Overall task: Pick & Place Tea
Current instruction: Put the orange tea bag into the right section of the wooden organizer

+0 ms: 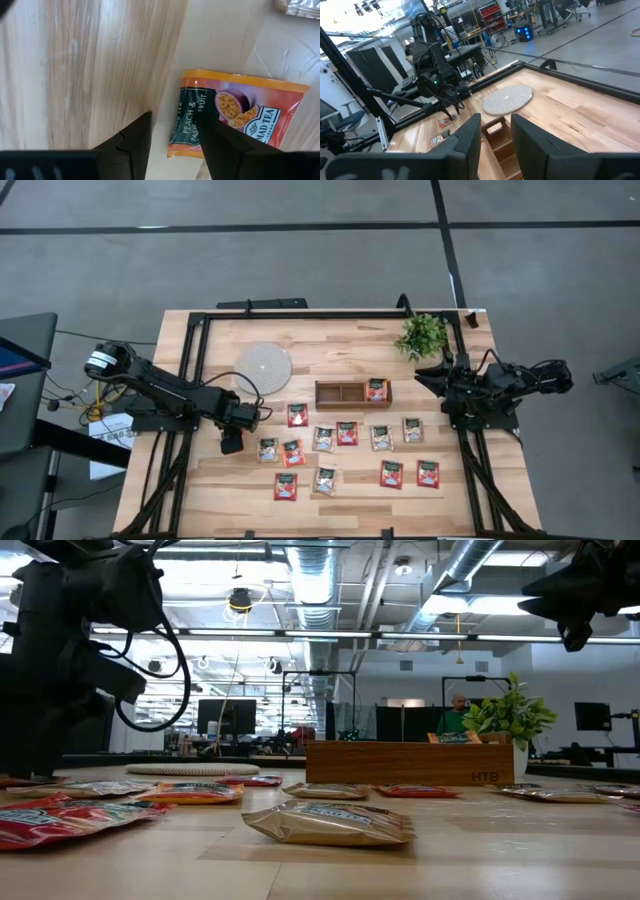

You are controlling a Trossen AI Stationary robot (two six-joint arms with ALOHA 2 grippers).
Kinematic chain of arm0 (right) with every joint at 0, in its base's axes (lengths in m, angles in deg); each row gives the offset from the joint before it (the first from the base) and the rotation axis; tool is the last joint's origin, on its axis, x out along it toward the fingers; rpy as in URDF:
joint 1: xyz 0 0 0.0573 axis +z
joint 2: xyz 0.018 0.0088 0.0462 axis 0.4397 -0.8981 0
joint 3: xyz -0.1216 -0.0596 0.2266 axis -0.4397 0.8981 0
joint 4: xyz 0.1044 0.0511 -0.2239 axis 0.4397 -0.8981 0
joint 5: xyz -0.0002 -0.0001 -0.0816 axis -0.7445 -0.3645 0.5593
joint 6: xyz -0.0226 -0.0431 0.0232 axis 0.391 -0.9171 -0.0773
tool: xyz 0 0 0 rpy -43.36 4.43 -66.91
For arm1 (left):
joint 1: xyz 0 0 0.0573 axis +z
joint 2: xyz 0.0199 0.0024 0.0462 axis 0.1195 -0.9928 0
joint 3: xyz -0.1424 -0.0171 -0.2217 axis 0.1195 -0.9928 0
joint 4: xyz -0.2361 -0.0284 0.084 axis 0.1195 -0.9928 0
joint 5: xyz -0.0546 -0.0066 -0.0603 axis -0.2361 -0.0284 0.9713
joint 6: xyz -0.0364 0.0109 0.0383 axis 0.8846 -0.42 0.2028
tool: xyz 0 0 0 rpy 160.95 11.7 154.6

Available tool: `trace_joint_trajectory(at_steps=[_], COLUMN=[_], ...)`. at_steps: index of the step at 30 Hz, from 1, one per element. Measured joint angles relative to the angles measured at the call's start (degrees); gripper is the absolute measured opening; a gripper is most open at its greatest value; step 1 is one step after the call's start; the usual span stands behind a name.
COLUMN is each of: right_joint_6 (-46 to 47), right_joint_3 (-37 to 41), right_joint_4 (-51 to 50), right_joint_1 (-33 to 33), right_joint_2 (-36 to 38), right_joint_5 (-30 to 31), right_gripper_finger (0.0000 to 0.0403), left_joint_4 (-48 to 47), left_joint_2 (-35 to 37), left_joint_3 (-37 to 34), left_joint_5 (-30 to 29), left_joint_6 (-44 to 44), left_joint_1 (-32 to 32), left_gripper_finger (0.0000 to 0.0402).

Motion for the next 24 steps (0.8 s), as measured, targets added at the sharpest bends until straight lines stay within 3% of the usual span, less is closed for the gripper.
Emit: trace_joint_trajectory(at_steps=[3, 11, 18, 24], right_joint_6=[0.0, 0.0, 4.5, 9.4], right_joint_3=[0.0, 0.0, 0.0, 0.0], right_joint_4=[0.0, 0.0, 0.0, 0.0], right_joint_1=[0.0, 0.0, 0.0, 0.0], right_joint_2=[0.0, 0.0, 0.0, 0.0], right_joint_5=[0.0, 0.0, 0.0, 0.0], right_gripper_finger=[0.0098, 0.0098, 0.0098, 0.0098], left_joint_4=[0.6, 0.7, -0.4, -9.1], left_joint_2=[0.0, 0.1, -0.2, -0.1], left_joint_3=[0.0, 0.7, 2.7, 6.7], left_joint_5=[0.2, 0.6, 0.3, -1.0], left_joint_6=[0.4, 1.4, 1.1, -0.5], left_joint_1=[0.0, 0.0, 0.0, 0.0], left_gripper_finger=[0.0125, 0.0008, 0.0, 0.0])
